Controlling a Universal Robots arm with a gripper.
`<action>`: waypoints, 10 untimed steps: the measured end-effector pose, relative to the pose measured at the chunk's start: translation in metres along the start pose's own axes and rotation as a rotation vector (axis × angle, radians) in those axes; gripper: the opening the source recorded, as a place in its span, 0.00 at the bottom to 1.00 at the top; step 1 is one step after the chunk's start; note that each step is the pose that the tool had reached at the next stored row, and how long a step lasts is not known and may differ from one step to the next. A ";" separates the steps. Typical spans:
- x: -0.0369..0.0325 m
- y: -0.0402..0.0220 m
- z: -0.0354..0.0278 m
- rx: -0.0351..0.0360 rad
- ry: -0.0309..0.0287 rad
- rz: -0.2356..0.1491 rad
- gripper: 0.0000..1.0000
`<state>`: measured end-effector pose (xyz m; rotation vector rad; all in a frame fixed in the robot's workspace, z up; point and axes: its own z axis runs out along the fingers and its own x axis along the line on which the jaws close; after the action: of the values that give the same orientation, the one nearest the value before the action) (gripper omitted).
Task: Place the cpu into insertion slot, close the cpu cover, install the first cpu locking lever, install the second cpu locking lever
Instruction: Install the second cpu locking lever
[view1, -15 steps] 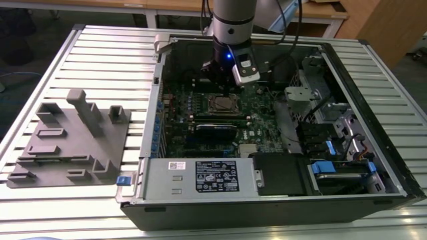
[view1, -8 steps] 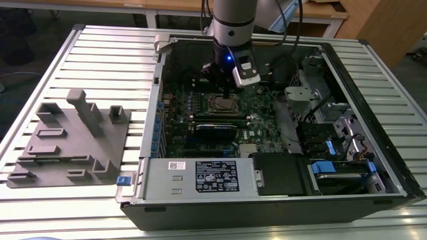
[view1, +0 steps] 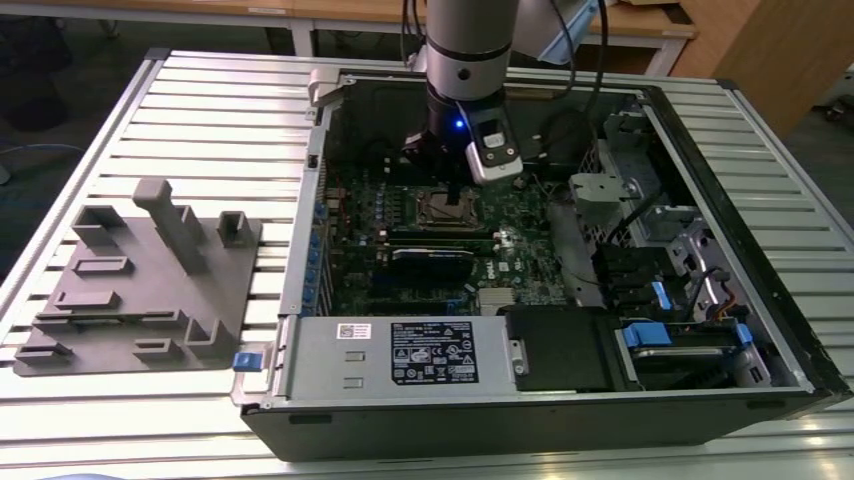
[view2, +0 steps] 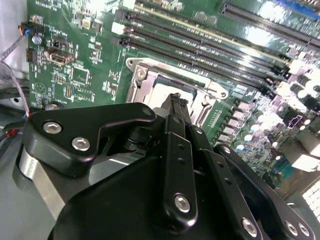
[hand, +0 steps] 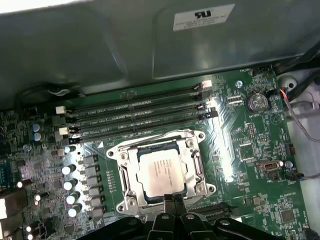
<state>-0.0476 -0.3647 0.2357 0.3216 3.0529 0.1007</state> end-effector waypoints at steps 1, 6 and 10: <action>0.0000 -0.0002 0.0000 -0.0001 0.0000 -0.001 0.11; -0.0002 -0.0006 0.0000 0.0002 0.0004 -0.007 0.11; -0.0002 -0.0006 0.0000 0.0001 0.0004 -0.008 0.11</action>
<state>-0.0475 -0.3654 0.2357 0.3092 3.0543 0.1001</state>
